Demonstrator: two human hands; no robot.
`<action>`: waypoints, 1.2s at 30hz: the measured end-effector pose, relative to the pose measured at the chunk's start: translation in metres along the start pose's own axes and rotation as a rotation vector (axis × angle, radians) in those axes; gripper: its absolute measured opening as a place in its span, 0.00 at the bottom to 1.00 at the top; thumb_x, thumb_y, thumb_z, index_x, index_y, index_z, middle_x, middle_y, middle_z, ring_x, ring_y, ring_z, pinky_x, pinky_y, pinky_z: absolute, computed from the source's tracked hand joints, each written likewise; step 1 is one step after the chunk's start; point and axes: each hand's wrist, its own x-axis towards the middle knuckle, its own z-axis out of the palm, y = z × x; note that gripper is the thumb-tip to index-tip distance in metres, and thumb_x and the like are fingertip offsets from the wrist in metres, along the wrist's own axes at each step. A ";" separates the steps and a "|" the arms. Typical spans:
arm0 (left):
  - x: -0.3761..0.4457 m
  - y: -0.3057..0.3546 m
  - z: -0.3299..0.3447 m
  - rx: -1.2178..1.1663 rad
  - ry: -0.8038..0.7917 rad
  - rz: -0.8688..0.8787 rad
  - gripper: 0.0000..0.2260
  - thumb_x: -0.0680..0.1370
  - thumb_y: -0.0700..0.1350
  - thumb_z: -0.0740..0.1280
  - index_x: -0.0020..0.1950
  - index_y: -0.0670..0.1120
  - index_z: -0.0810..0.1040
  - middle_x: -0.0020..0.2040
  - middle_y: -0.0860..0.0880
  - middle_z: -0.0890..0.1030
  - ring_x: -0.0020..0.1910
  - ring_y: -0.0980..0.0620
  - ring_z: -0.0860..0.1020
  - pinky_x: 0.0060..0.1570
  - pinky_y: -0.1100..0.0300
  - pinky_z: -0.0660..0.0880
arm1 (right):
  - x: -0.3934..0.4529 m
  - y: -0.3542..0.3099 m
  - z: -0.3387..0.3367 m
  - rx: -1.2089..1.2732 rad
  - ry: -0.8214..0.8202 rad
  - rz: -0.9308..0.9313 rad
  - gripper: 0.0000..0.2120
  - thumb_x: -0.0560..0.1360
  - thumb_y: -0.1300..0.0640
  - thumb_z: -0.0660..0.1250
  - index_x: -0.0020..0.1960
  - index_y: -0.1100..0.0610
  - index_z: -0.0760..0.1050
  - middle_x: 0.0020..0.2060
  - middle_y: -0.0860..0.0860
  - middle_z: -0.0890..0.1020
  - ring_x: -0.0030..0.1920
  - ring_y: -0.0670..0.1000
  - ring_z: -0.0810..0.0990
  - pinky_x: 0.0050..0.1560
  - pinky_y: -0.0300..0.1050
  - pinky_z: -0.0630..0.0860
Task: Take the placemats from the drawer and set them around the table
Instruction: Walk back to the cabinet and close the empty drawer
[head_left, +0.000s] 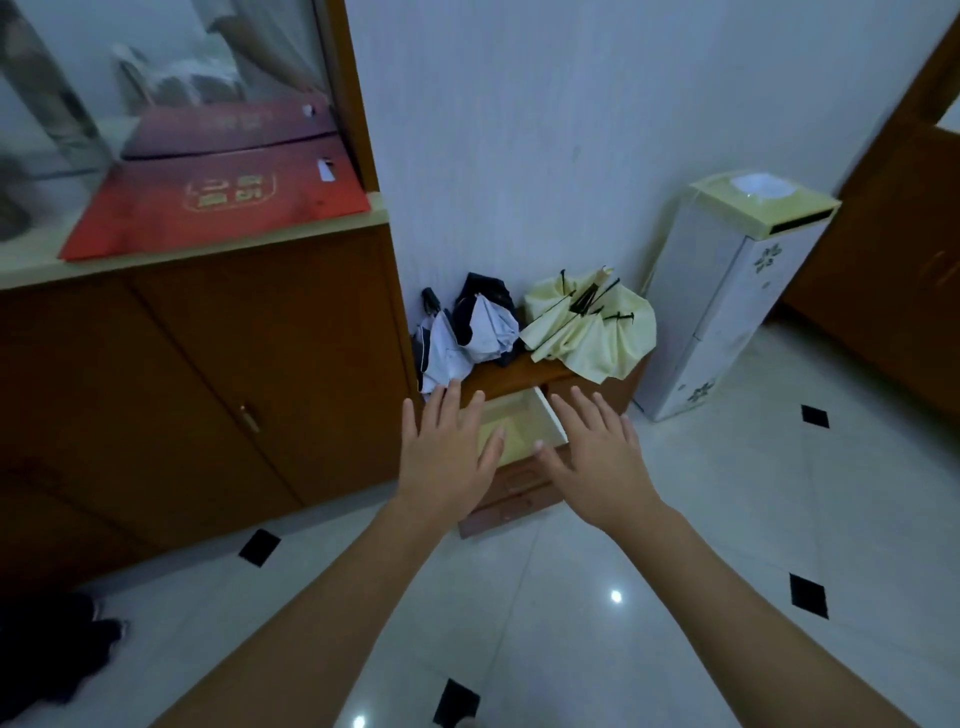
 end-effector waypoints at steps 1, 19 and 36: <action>0.004 -0.003 0.003 -0.003 -0.010 -0.010 0.35 0.77 0.64 0.36 0.79 0.52 0.57 0.80 0.47 0.56 0.79 0.47 0.52 0.75 0.43 0.46 | 0.008 0.001 0.004 -0.002 -0.011 -0.003 0.31 0.80 0.38 0.52 0.79 0.49 0.52 0.79 0.49 0.51 0.78 0.53 0.46 0.76 0.56 0.45; 0.031 -0.010 0.117 -0.052 -0.229 -0.282 0.31 0.79 0.62 0.42 0.79 0.50 0.57 0.80 0.45 0.54 0.78 0.46 0.54 0.75 0.45 0.51 | 0.089 0.073 0.141 0.149 -0.326 -0.085 0.29 0.80 0.39 0.55 0.77 0.50 0.59 0.78 0.52 0.58 0.77 0.55 0.53 0.76 0.58 0.50; 0.060 -0.068 0.333 -0.073 -0.406 -0.232 0.26 0.83 0.57 0.47 0.80 0.50 0.53 0.80 0.46 0.51 0.79 0.46 0.51 0.76 0.48 0.48 | 0.124 0.159 0.340 0.131 -0.381 0.077 0.30 0.81 0.42 0.57 0.78 0.53 0.57 0.78 0.53 0.57 0.77 0.57 0.54 0.75 0.54 0.52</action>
